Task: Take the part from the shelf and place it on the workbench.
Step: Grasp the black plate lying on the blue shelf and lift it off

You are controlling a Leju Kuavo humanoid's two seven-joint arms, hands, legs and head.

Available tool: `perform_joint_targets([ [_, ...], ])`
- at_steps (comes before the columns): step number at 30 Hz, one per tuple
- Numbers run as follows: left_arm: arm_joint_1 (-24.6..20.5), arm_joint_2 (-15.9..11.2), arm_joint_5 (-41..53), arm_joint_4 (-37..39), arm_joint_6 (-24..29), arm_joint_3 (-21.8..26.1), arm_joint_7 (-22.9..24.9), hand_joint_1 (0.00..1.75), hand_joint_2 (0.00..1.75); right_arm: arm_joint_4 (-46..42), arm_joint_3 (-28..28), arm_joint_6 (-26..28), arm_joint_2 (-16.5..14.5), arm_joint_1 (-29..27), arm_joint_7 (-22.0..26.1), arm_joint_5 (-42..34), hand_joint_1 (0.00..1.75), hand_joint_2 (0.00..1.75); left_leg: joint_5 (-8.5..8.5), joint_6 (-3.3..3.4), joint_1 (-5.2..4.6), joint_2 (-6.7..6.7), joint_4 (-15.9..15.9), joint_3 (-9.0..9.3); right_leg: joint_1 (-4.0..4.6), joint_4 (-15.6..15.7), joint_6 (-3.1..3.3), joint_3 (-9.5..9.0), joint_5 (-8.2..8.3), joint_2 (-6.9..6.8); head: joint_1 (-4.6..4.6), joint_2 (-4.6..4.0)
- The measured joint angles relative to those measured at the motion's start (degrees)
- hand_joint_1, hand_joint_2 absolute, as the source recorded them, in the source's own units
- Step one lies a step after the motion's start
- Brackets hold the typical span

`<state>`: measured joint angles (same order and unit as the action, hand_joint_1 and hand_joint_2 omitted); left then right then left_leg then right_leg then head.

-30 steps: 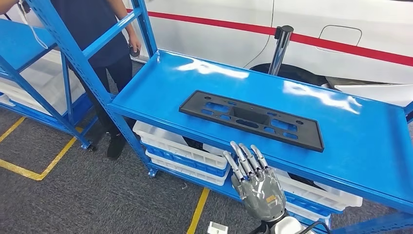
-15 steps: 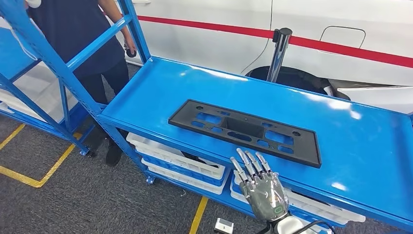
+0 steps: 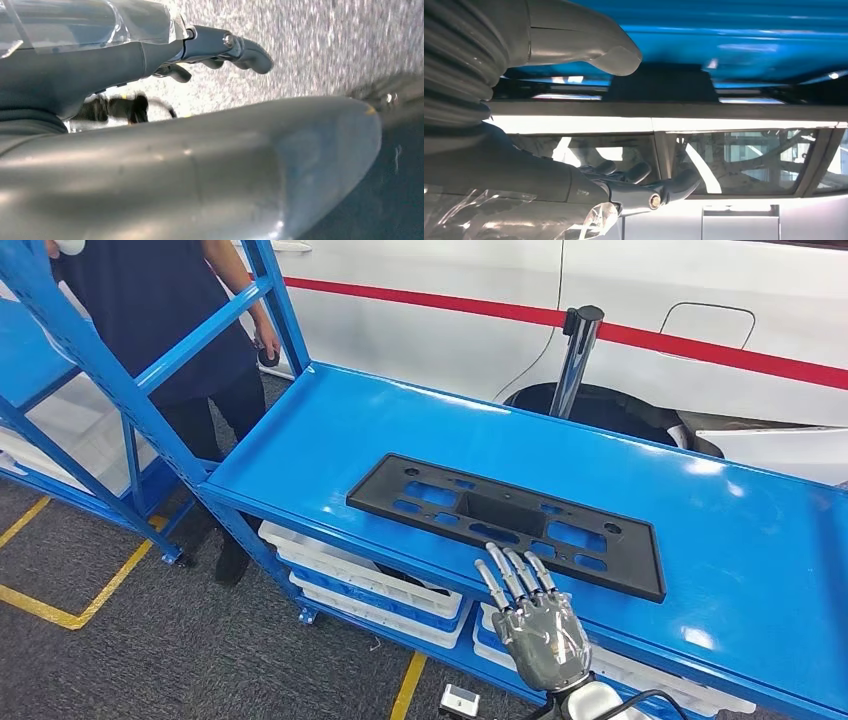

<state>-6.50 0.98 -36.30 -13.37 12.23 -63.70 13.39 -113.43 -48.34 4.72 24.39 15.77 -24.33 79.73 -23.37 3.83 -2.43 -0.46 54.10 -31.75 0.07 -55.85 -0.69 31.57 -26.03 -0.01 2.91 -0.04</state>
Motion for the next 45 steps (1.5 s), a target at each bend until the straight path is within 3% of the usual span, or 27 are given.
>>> perform_joint_targets([
  [9, -0.06, 0.2, 0.21, 0.02, -0.32, 0.37, -1.53, 0.0, 0.0, 0.01, 0.03, 0.21, 0.04, 0.14, 0.03, 0.0, 0.0, 1.75, -0.11, 0.01, -0.02, 0.04, 0.08, -0.05, -0.06, 0.32, -0.01, -0.16, 0.01, 0.06, 0.02, 0.0],
  [13, -0.06, 0.32, 0.27, 0.02, -0.32, 0.43, -1.75, 0.0, 0.0, -0.06, 0.14, 0.24, 0.11, 0.16, 0.04, 0.0, 0.0, 1.75, 0.04, 1.03, 0.33, 0.09, -1.15, 0.91, 0.04, 0.63, -0.84, -0.58, -0.11, 0.07, -0.01, 0.0],
  [15, -0.09, 0.46, 0.28, 0.02, -0.28, 0.43, -1.78, 0.0, 0.0, -0.13, 0.22, 0.29, 0.22, 0.2, 0.07, -0.01, 0.0, 1.75, 0.65, 1.06, 1.1, 0.23, -2.31, 2.02, 0.19, -3.0, -1.34, 0.84, -2.25, 0.15, -0.07, 0.0],
  [18, -0.08, 0.51, 0.27, 0.02, -0.27, 0.43, -1.78, 0.0, 0.0, -0.13, 0.25, 0.32, 0.46, 0.09, 0.08, -0.02, 0.0, 1.75, 0.59, 0.73, 1.92, 0.33, -2.51, 2.28, -0.62, -14.06, -2.38, 6.69, -6.94, 0.16, -0.11, 0.0],
  [19, -0.01, 0.52, 0.26, 0.02, -0.27, 0.43, -1.78, 0.0, 0.0, -0.12, 0.23, 0.32, 0.49, 0.01, 0.07, -0.02, 0.0, 1.75, 0.46, 0.4, 2.28, 0.32, -2.49, 2.36, -1.02, -15.67, -2.8, 7.81, -6.9, 0.15, -0.12, 0.0],
  [20, 0.05, 0.53, 0.26, 0.02, -0.27, 0.43, -1.78, 0.0, 0.0, -0.12, 0.22, 0.32, 0.5, -0.05, 0.07, -0.02, 0.0, 1.75, 0.28, -0.05, 2.72, 0.29, -2.43, 2.52, -1.45, -14.93, -3.28, 7.7, -5.68, 0.13, -0.11, 0.0],
  [23, 0.05, 0.49, 0.28, 0.05, -0.27, 0.43, -1.78, 0.0, 0.0, -0.11, 0.2, 0.3, 0.54, -0.05, 0.08, -0.03, 0.0, 1.75, -0.9, -2.1, 3.83, 0.14, -1.54, 3.06, -2.85, -3.12, -5.1, 2.17, 0.46, 0.15, -0.17, 0.0],
  [25, -0.08, 0.41, 0.27, 0.12, -0.26, 0.44, -1.78, 0.0, 0.0, -0.1, 0.2, 0.3, 0.55, -0.03, 0.09, -0.04, 0.0, 1.75, -1.72, -3.13, 3.79, 0.07, -1.02, 3.1, -3.12, 0.48, -4.62, 0.49, 1.28, 0.59, -0.16, 0.0],
  [27, -0.1, 0.42, 0.25, 0.15, -0.27, 0.45, -1.78, 0.0, 0.0, -0.1, 0.19, 0.31, 0.55, -0.01, 0.09, -0.04, 0.0, 1.75, -1.96, -3.41, 3.93, 0.02, -1.18, 3.29, -2.87, 0.07, -3.05, 0.66, 0.86, 0.88, -0.06, 0.0],
  [29, -0.09, 0.43, 0.2, 0.15, -0.35, 0.45, -1.8, 0.0, 0.0, -0.1, 0.19, 0.31, 0.56, 0.03, 0.09, -0.04, 0.0, 1.75, -2.88, -3.53, 4.18, 0.11, 0.44, 2.76, -2.63, -0.08, -2.08, 0.51, 0.62, 0.87, -0.05, 0.0],
  [30, -0.12, 0.44, 0.18, 0.15, -0.39, 0.45, -1.82, 0.0, 0.0, -0.1, 0.2, 0.31, 0.56, 0.05, 0.09, -0.04, 0.0, 1.75, -4.16, -3.59, 4.19, 0.17, 3.13, 1.5, -2.52, -0.09, -1.71, 0.38, 0.52, 0.85, -0.04, 0.0],
  [32, -0.16, 0.48, 0.15, 0.15, -0.47, 0.45, -1.92, 0.0, 0.0, -0.1, 0.19, 0.3, 0.57, 0.04, 0.09, -0.04, 0.0, 1.75, -7.68, -3.47, 3.96, 0.22, 11.81, -3.15, -2.11, -0.08, -1.18, 0.19, 0.3, 0.82, -0.03, 0.0],
  [33, -0.13, 0.48, 0.12, 0.15, -0.5, 0.45, -1.98, 0.0, 0.0, -0.1, 0.19, 0.29, 0.57, 0.02, 0.09, -0.04, 0.0, 1.75, -8.92, -3.28, 3.78, 0.23, 15.95, -5.63, -1.81, -0.08, -0.97, 0.09, 0.17, 0.84, -0.03, 0.0],
  [34, -0.08, 0.48, 0.06, 0.15, -0.53, 0.45, -2.08, 0.0, 0.0, -0.1, 0.17, 0.28, 0.57, 0.01, 0.09, -0.04, 0.0, 1.75, -9.14, -2.91, 3.52, 0.22, 18.28, -7.32, -1.45, -0.08, -0.75, -0.09, 0.03, 0.87, -0.03, 0.0],
  [35, -0.04, 0.48, -0.01, 0.15, -0.55, 0.45, -2.21, 0.0, 0.0, -0.1, 0.16, 0.27, 0.57, 0.0, 0.09, -0.03, 0.0, 1.75, -8.08, -2.29, 3.16, 0.21, 18.07, -7.79, -1.05, -0.08, -0.54, -0.36, -0.14, 0.91, -0.03, 0.0],
  [36, -0.02, 0.48, -0.08, 0.15, -0.56, 0.45, -2.37, 0.0, 0.0, -0.11, 0.15, 0.26, 0.57, 0.01, 0.09, -0.03, 0.0, 1.75, -5.97, -1.41, 2.68, 0.19, 15.46, -7.08, -0.63, -0.07, -0.35, -0.69, -0.31, 0.94, -0.03, 0.0],
  [38, -0.07, 0.43, -0.21, 0.16, -0.5, 0.48, -2.68, 0.0, 0.0, -0.11, 0.14, 0.26, 0.57, 0.07, 0.09, -0.02, 0.0, 1.75, -1.1, 0.84, 1.43, 0.15, 6.86, -3.83, 0.04, 0.02, -0.06, -1.37, -0.68, 0.87, -0.07, 0.0],
  [40, -0.05, 0.37, -0.32, 0.18, -0.42, 0.5, -2.86, 0.0, 0.0, -0.1, 0.13, 0.22, 0.58, 0.17, 0.11, -0.02, 0.0, 1.75, 1.32, 2.37, 0.41, 0.17, 1.78, -1.97, 0.2, 0.13, -0.26, -1.69, -0.98, 0.7, -0.11, 0.0],
  [43, 0.06, 0.44, -0.47, 0.19, -0.39, 0.52, -3.04, 0.0, 0.0, -0.09, 0.12, 0.09, 0.65, 0.03, 0.17, -0.02, 0.0, 1.75, 1.86, 2.07, 0.23, 0.1, 0.93, -1.84, 0.17, 0.06, -0.51, -1.57, -1.2, 0.42, -0.11, 0.0],
  [45, 0.02, 0.41, -0.51, 0.19, -0.39, 0.53, -3.23, 0.0, 0.0, -0.1, 0.11, 0.07, 0.66, 0.05, 0.24, -0.02, 0.0, 1.75, 1.65, 1.21, 0.36, 0.04, 0.94, -1.9, 0.19, 0.07, -0.48, -1.51, -1.3, 0.33, -0.13, 0.0],
])
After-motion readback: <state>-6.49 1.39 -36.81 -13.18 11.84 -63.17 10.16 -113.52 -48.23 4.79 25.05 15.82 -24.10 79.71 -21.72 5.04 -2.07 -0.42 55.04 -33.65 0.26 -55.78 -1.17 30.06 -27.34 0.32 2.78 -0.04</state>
